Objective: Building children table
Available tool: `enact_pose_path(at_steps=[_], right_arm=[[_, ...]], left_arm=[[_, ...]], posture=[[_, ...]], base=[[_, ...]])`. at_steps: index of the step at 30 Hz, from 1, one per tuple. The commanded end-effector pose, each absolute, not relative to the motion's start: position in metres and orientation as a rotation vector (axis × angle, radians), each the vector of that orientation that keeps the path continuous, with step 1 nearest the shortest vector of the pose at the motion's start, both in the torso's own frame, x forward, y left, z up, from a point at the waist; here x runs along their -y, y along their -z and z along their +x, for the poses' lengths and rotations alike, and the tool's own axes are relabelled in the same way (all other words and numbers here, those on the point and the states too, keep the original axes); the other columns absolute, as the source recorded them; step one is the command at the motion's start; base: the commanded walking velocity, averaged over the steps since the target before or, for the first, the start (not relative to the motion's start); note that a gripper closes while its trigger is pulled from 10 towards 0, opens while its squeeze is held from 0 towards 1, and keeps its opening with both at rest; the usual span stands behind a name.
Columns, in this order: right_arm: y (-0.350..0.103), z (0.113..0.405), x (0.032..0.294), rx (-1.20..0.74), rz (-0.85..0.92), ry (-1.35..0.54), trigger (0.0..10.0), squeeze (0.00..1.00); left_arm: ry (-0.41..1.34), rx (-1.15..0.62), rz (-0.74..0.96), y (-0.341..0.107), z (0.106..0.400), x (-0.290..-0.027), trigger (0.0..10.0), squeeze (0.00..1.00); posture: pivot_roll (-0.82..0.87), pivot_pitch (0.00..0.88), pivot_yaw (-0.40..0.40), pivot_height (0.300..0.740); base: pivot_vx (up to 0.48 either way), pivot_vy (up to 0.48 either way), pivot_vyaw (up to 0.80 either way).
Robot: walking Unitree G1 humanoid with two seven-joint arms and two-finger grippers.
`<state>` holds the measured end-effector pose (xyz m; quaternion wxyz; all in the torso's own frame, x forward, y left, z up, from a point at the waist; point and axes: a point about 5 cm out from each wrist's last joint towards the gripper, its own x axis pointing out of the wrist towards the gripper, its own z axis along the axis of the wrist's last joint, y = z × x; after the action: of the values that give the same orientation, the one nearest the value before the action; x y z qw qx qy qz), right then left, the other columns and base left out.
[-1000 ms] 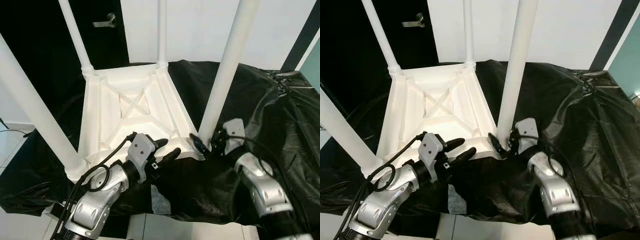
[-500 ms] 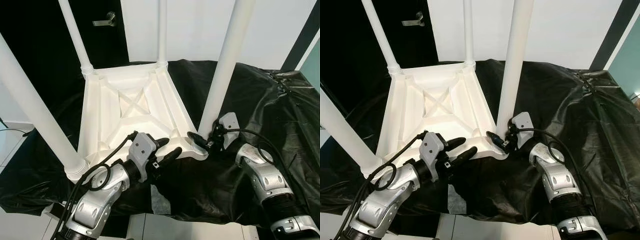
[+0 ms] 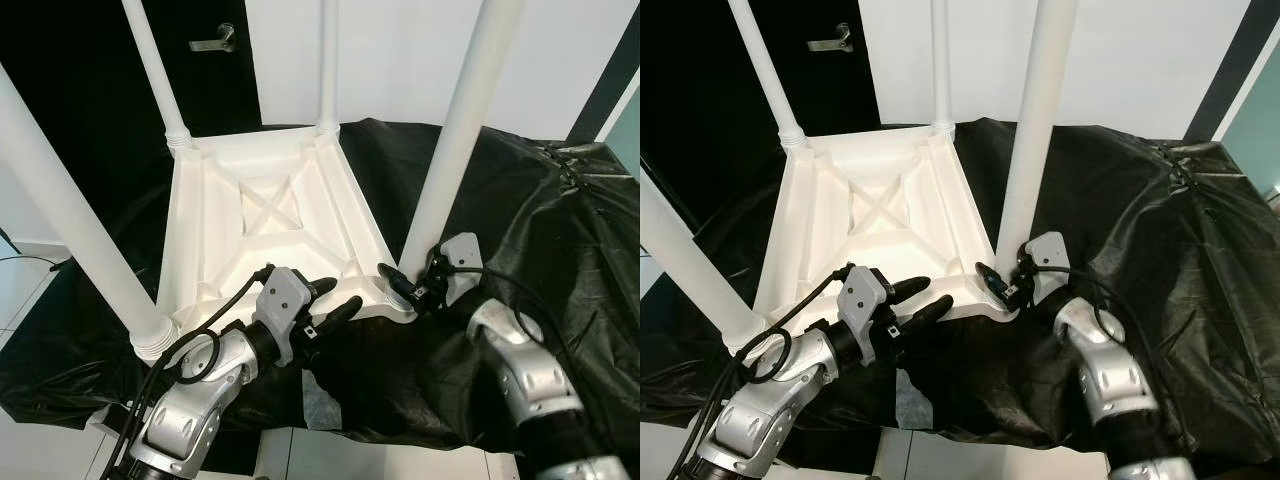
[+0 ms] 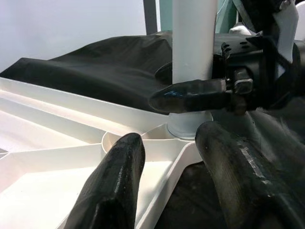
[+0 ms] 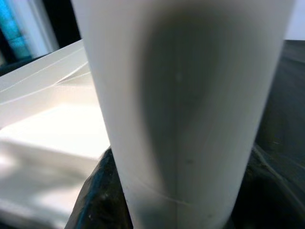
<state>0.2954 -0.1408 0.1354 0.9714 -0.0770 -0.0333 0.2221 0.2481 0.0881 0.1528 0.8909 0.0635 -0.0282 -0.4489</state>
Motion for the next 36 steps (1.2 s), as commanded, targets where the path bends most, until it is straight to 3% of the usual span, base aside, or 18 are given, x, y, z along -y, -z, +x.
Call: enact_pose_path(at_steps=[1,6,15,16,26,27,34,36], right_arm=[[-0.126,0.292,0.143,0.016,-0.181,-0.387,10.0,0.0],[-0.122,0.289,0.133,0.015,-0.16,-0.173,10.0,0.0],[-0.123,0.288,0.118,0.019,-0.079,-0.063,10.0,0.0],[-0.125,0.287,0.118,0.036,-0.064,-0.077,10.0,1.0],[-0.134,0.282,0.117,0.087,-0.068,-0.103,10.0,1.0],[-0.134,0.279,0.119,0.095,-0.071,-0.132,10.0,0.0],[-0.133,0.273,0.124,0.111,-0.076,-0.188,10.0,0.0],[-0.134,0.274,0.128,0.12,-0.07,-0.186,10.0,0.0]], left_arm=[[0.984,0.049,0.14,-0.152,0.246,-0.087,10.0,0.0],[0.993,0.05,0.14,-0.152,0.247,-0.085,10.0,0.0],[0.988,0.054,0.136,-0.153,0.248,-0.084,10.0,0.0],[0.987,0.053,0.134,-0.153,0.247,-0.084,10.0,0.0],[0.983,0.051,0.134,-0.152,0.247,-0.085,10.0,0.0],[0.979,0.047,0.134,-0.152,0.246,-0.087,10.0,0.0],[0.957,0.025,0.14,-0.149,0.243,-0.098,10.0,0.0],[0.914,0.01,0.164,-0.149,0.245,-0.114,10.0,0.0]], posture=[[0.04,0.0,0.001,0.74],[0.03,0.0,0.007,0.74],[0.03,0.0,-0.002,0.74],[0.03,0.0,-0.002,0.74],[0.03,0.0,-0.006,0.74],[0.03,0.0,-0.009,0.74],[0.04,0.0,-0.016,0.74],[0.06,0.0,-0.025,0.74]], base=[[0.0,0.0,0.0],[0.0,0.0,0.0],[0.0,0.0,0.0],[0.0,0.0,0.0],[0.0,0.0,0.0],[0.0,0.0,0.0],[0.0,0.0,0.0],[0.0,0.0,0.0]])
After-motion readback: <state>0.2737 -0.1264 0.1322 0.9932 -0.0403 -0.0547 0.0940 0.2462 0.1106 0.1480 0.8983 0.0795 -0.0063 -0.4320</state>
